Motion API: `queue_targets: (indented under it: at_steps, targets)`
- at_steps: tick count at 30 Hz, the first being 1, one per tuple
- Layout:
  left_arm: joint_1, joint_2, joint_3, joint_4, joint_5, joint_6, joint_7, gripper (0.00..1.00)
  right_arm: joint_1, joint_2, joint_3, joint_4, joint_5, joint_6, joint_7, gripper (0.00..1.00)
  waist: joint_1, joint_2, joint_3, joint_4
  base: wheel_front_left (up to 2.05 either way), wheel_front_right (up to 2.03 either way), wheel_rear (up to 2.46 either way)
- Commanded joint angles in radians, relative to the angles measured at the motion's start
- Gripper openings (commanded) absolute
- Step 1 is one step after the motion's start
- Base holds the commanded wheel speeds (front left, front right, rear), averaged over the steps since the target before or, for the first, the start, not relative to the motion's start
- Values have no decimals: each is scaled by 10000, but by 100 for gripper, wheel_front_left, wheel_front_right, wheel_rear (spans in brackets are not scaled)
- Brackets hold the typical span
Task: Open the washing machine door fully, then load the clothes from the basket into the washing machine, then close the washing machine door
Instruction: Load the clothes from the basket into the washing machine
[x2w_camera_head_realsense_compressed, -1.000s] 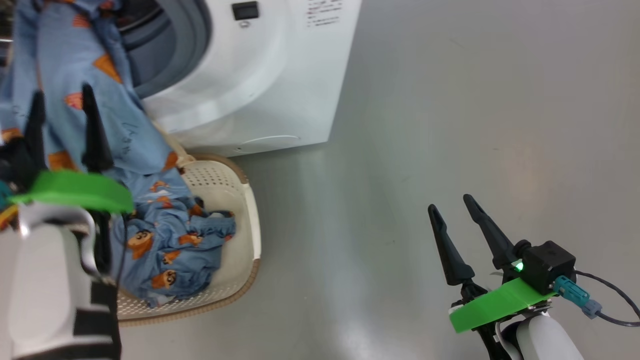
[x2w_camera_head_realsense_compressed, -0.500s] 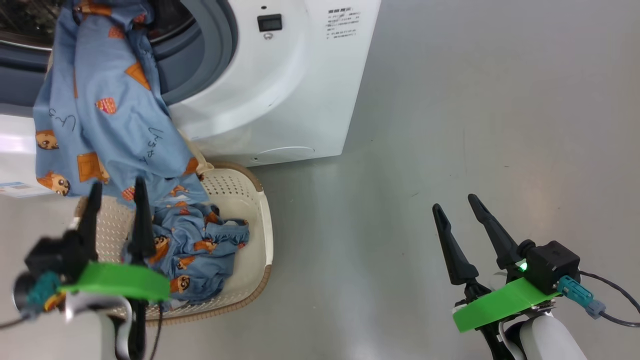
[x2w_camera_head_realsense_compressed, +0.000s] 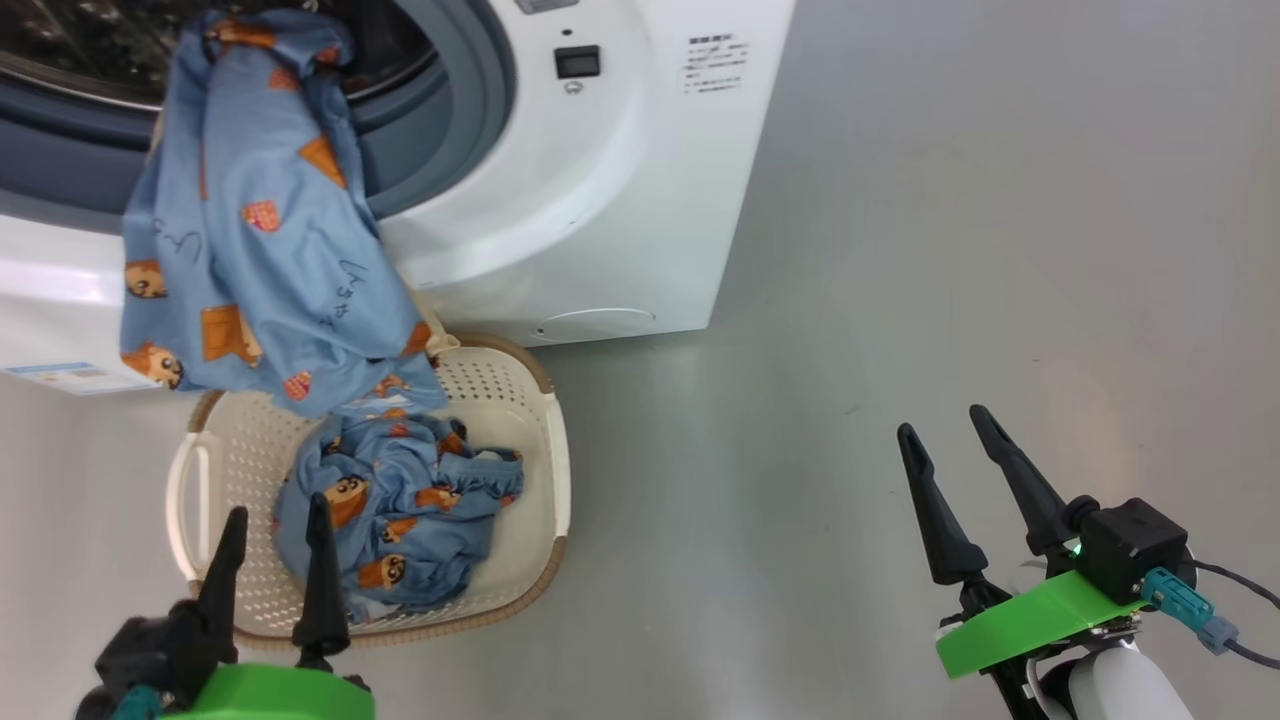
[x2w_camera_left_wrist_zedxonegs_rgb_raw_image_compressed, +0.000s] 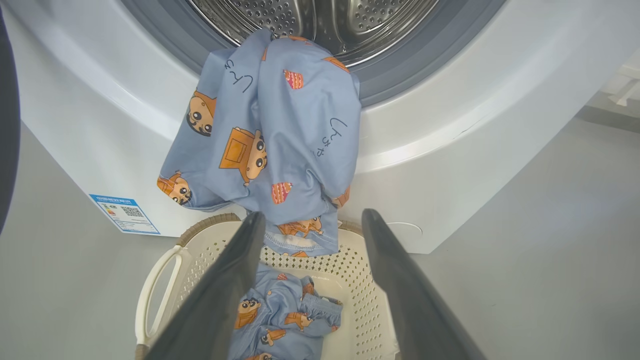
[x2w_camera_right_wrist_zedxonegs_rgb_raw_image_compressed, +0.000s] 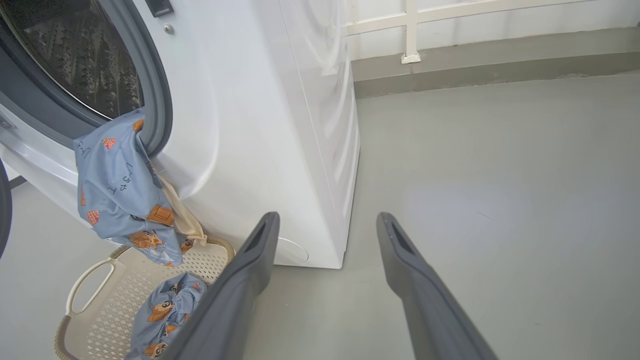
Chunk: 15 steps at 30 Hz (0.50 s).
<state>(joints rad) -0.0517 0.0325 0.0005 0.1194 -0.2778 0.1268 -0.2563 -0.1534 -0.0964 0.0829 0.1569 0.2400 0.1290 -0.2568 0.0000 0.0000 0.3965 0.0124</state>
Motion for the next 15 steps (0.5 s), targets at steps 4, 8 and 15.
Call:
queue_targets:
  at_steps: [4, 8, 15]
  targets:
    - [449, 178, 160, -736, -21, 248, -55, 100, 220, -66, 188, -205, -76, 17, -49, 100, 0, 0, -75, 247, 0, 0, 0]
    - [634, 178, 105, -1021, -38, 319, -55, 100, 245, -112, 200, -148, -82, 17, -49, 100, 0, 0, -65, 361, 0, 0, 0]
    - [741, 178, 39, -1279, -108, 462, -55, 100, 250, -136, 200, -105, -90, 17, -49, 100, 0, 0, -37, 386, 0, 0, 0]
